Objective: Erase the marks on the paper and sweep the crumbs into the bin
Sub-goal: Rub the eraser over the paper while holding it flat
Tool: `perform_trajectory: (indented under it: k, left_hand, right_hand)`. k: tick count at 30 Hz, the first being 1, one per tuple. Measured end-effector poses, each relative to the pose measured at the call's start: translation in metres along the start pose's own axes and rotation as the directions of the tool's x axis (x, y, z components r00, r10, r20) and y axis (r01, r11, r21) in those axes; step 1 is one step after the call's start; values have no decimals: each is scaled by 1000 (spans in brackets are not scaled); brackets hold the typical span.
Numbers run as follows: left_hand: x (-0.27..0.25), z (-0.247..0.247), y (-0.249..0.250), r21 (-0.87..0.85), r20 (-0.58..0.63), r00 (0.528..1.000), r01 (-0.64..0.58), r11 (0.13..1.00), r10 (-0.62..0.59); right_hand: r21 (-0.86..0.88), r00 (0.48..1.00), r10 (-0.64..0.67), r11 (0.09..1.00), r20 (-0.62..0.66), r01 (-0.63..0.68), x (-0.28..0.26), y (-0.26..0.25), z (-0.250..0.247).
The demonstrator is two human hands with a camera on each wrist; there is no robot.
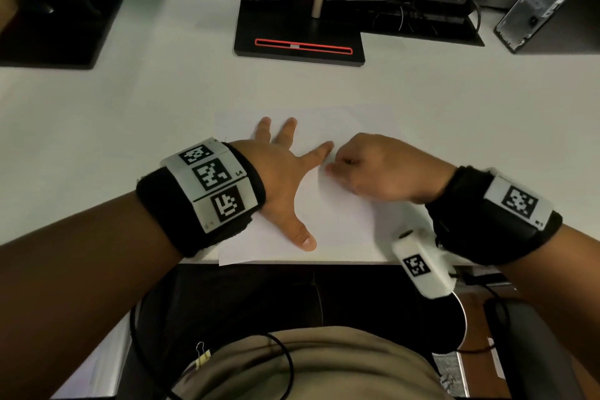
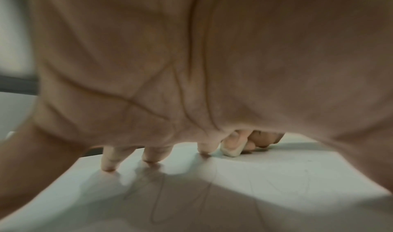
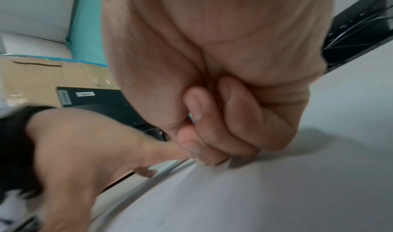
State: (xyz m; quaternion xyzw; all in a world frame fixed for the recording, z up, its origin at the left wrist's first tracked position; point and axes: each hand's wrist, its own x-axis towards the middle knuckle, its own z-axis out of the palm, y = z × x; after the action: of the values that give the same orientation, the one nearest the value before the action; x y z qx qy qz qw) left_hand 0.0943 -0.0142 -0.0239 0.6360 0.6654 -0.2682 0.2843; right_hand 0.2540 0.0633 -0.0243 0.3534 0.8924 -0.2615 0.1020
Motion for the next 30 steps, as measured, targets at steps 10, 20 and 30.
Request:
perform_trajectory:
  k: [10,20,30]
  left_hand:
    - [-3,-1,0,32,-12,1000,29,999,-29]
    - [-2,-1,0,45,-9,999,39,998,-38]
    - [-3,-1,0,39,-8,999,38,999,-37]
  right_hand:
    - [2,998,-32,999,58,32,4,-5,1]
    - [-3,997,-37,999,66,37,12,-6,3]
    - [1,993,-19,1000,114,19,15,-4,-2]
